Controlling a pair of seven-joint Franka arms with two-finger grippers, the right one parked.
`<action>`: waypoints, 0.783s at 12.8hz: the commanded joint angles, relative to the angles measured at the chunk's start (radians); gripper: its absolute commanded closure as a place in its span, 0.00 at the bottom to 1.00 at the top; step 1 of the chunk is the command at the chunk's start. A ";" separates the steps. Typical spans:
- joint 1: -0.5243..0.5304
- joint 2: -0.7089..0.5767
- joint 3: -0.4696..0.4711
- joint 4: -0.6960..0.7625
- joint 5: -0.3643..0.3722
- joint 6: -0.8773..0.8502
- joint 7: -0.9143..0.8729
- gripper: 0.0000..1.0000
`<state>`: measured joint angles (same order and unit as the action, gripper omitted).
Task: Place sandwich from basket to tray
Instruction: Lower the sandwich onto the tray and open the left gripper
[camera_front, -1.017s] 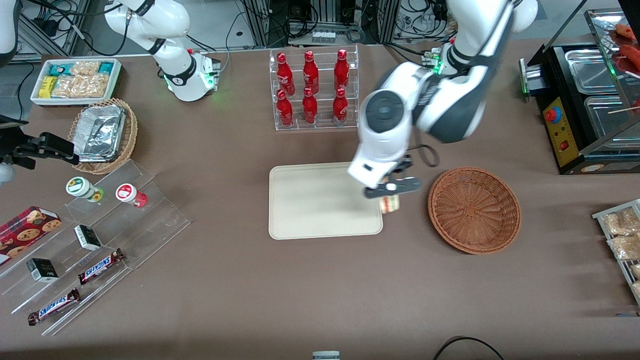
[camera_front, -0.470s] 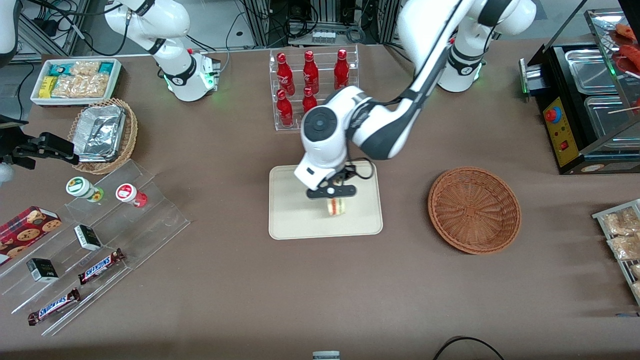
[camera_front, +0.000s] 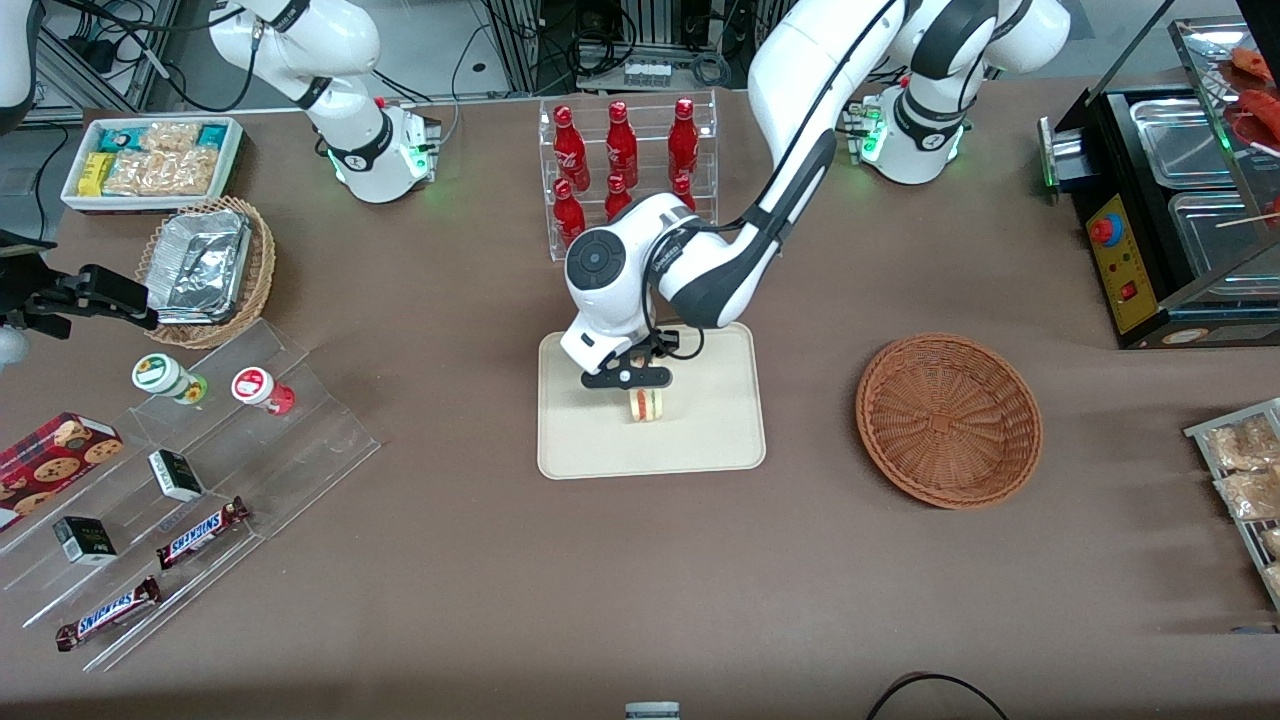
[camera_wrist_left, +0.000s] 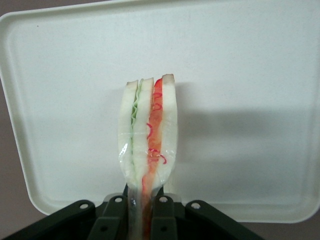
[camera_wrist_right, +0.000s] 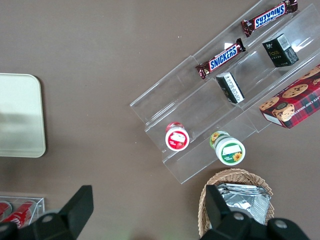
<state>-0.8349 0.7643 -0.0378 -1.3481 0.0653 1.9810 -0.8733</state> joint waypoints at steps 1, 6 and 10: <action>-0.021 0.033 0.010 0.024 0.031 0.033 -0.016 1.00; -0.023 0.059 0.009 0.024 0.028 0.058 -0.018 0.95; -0.016 0.041 0.010 0.030 0.022 0.050 -0.019 0.00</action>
<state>-0.8440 0.8108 -0.0368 -1.3412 0.0803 2.0371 -0.8743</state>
